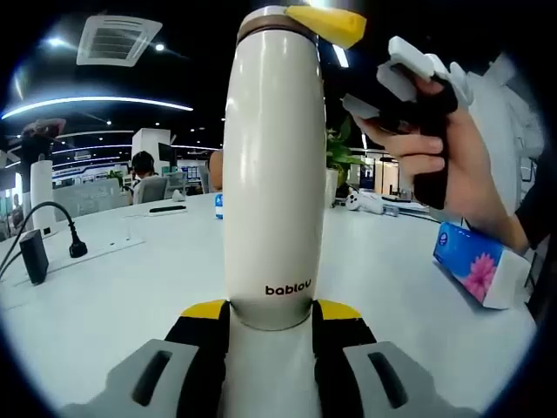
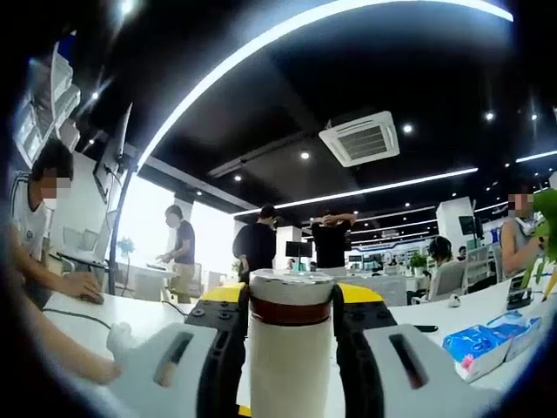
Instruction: Grasp the water cup twist off the cup lid place the cup lid on the table
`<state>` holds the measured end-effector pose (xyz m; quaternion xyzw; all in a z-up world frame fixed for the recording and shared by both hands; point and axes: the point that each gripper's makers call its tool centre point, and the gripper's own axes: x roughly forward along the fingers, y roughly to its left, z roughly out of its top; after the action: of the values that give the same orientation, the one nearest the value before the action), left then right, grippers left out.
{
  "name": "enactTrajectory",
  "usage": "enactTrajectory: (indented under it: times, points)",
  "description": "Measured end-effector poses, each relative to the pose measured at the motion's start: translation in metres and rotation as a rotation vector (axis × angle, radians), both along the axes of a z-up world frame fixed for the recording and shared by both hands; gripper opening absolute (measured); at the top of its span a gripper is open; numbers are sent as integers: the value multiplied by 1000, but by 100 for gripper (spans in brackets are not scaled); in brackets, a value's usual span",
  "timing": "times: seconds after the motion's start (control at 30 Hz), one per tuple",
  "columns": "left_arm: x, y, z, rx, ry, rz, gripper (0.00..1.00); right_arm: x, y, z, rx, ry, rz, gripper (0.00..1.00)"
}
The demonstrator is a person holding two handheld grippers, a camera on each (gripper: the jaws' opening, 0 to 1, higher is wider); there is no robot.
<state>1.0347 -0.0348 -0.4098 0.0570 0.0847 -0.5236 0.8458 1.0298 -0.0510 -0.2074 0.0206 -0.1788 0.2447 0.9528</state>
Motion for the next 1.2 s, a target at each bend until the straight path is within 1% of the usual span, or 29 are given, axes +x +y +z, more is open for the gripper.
enactTrajectory:
  times: [0.17, 0.3, 0.53, 0.7, 0.87, 1.07, 1.2]
  points:
    - [0, 0, 0, 0, 0, -1, 39, 0, 2, 1, 6, 1, 7, 43]
    - [0, 0, 0, 0, 0, -1, 39, 4, 6, -1, 9, 8, 12, 46]
    - [0, 0, -1, 0, 0, -1, 39, 6, 5, 1, 21, 7, 11, 44]
    - [0, 0, -1, 0, 0, -2, 39, 6, 4, 1, 16, 7, 37, 43]
    - [0, 0, -1, 0, 0, -1, 39, 6, 5, 1, 10, -8, 87, 43]
    - [0, 0, -1, 0, 0, -1, 39, 6, 6, 1, 36, -13, 173, 43]
    - [0, 0, -1, 0, 0, -1, 39, 6, 8, 2, 39, -22, 230, 43]
